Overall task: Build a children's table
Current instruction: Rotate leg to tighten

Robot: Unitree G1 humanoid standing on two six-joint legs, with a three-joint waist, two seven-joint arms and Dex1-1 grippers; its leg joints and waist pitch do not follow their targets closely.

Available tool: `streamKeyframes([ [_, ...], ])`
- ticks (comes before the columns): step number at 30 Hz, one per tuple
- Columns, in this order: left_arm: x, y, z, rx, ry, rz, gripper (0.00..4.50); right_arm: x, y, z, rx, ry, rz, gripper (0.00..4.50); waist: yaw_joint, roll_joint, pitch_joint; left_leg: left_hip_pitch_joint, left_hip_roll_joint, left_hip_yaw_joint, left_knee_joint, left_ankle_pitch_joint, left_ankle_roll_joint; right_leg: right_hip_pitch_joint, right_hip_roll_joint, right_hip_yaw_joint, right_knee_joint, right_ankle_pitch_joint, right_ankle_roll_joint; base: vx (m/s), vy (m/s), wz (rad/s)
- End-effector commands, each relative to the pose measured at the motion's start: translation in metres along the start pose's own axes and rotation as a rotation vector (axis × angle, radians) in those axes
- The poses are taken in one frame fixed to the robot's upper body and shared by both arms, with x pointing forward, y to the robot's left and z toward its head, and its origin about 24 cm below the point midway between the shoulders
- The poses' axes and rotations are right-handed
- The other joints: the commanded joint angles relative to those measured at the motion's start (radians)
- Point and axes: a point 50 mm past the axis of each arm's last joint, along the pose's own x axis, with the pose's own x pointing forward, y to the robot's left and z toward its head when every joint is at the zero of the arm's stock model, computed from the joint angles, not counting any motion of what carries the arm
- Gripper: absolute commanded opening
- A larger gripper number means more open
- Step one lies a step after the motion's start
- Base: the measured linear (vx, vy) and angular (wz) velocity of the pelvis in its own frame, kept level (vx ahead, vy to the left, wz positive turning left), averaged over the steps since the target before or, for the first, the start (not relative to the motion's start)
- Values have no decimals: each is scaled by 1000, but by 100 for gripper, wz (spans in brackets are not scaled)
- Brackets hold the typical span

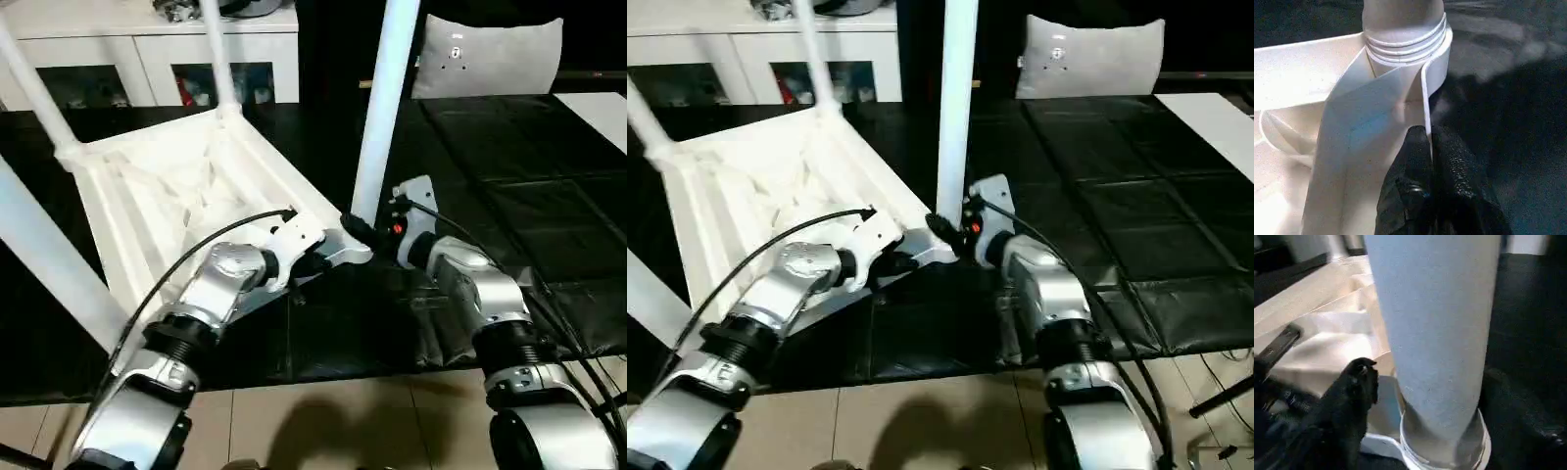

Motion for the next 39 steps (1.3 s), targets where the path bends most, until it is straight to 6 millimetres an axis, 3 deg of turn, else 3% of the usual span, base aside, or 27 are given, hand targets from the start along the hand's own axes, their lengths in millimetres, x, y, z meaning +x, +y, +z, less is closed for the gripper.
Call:
streamKeyframes([
  [1,-4,-2,17,119,-82,-81,0,-6,0,5,-72,-16,71,371,9,-4,-74,2,75,-40,-60,-4,110,73,-126,88,-66,-182,-60,0,0,0],
  [3,-8,-2,13,157,-91,-126,0,-15,-4,4,-114,-3,126,391,15,-7,-75,3,79,-38,-59,2,110,72,-125,91,-62,-175,-53,0,0,0],
  [5,-11,-2,11,178,-85,-154,0,-20,-5,5,-134,2,174,391,30,-6,-74,6,80,-37,-58,2,114,67,-125,91,-61,-173,-52,0,0,0],
  [7,-16,-3,7,217,-66,-221,0,-31,-5,7,-176,22,282,391,37,-10,-75,4,81,-37,-58,-1,118,69,-126,91,-60,-179,-44,0,0,0],
  [12,-24,-6,2,260,-41,-332,0,-48,-9,5,-225,103,450,391,50,-11,-73,3,80,-37,-56,-12,120,67,-126,88,-63,-217,-37,0,0,0],
  [13,-26,-7,2,273,-43,-370,0,-51,-9,6,-218,116,486,391,52,-17,-73,1,79,-35,-56,-16,121,69,-126,90,-64,-229,-31,0,0,0],
  [19,-30,-14,0,317,-35,-492,0,-60,-6,4,-205,190,632,338,59,-18,-72,2,79,-37,-56,-10,118,66,-124,87,-67,-260,-20,0,0,0],
  [34,-33,-14,2,334,-43,-547,0,-55,7,-7,-168,195,731,211,68,-19,-74,1,79,-37,-56,-3,107,66,-124,87,-67,-265,-11,0,0,0],
  [39,-28,-12,10,248,-84,-468,0,-47,12,1,-67,61,675,194,68,-22,-72,2,82,-37,-58,-4,104,65,-126,88,-69,-282,-7,0,0,0],
])
